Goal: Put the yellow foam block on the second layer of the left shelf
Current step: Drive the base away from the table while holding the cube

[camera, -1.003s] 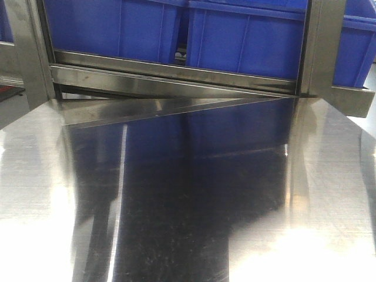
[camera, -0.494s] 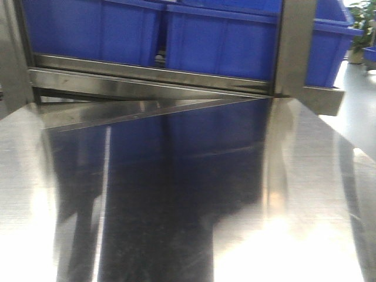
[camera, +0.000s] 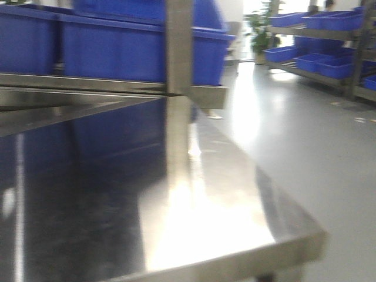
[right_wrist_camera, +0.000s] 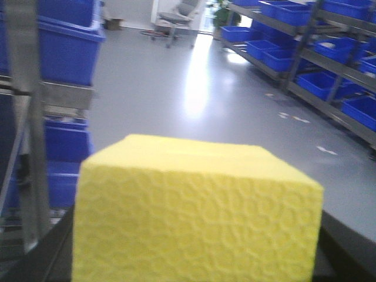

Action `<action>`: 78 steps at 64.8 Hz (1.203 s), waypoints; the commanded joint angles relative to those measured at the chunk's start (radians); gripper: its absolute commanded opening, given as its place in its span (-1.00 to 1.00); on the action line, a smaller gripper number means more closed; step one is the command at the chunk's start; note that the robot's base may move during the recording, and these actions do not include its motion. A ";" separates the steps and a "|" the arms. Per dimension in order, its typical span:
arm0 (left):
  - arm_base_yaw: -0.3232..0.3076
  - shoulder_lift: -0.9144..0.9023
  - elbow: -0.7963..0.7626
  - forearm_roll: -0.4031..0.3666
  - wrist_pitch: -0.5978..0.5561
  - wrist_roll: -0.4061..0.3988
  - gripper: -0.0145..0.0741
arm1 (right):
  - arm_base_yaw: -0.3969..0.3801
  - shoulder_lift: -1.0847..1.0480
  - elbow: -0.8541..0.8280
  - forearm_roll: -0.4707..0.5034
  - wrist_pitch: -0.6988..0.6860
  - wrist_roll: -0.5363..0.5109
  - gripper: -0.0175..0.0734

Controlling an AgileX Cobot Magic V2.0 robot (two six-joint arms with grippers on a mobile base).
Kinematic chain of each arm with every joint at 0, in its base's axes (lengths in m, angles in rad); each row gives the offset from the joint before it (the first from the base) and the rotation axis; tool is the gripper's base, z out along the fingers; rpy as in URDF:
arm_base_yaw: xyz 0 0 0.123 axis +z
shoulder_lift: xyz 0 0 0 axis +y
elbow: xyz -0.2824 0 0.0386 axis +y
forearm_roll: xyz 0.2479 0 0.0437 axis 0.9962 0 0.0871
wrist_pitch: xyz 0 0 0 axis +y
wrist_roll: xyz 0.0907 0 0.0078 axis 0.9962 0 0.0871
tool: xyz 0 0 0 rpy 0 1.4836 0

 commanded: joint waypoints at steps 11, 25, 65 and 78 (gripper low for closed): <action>-0.005 0.007 0.026 -0.007 -0.088 -0.004 -0.36 | -0.005 0.016 -0.024 -0.014 -0.091 -0.010 0.07; -0.005 0.007 0.026 -0.007 -0.088 -0.004 -0.36 | -0.005 0.016 -0.024 -0.014 -0.091 -0.010 0.07; -0.005 0.007 0.026 -0.007 -0.088 -0.004 -0.36 | -0.005 0.016 -0.024 -0.014 -0.091 -0.010 0.07; -0.005 0.007 0.026 -0.007 -0.088 -0.004 -0.36 | -0.005 0.016 -0.024 -0.014 -0.091 -0.010 0.07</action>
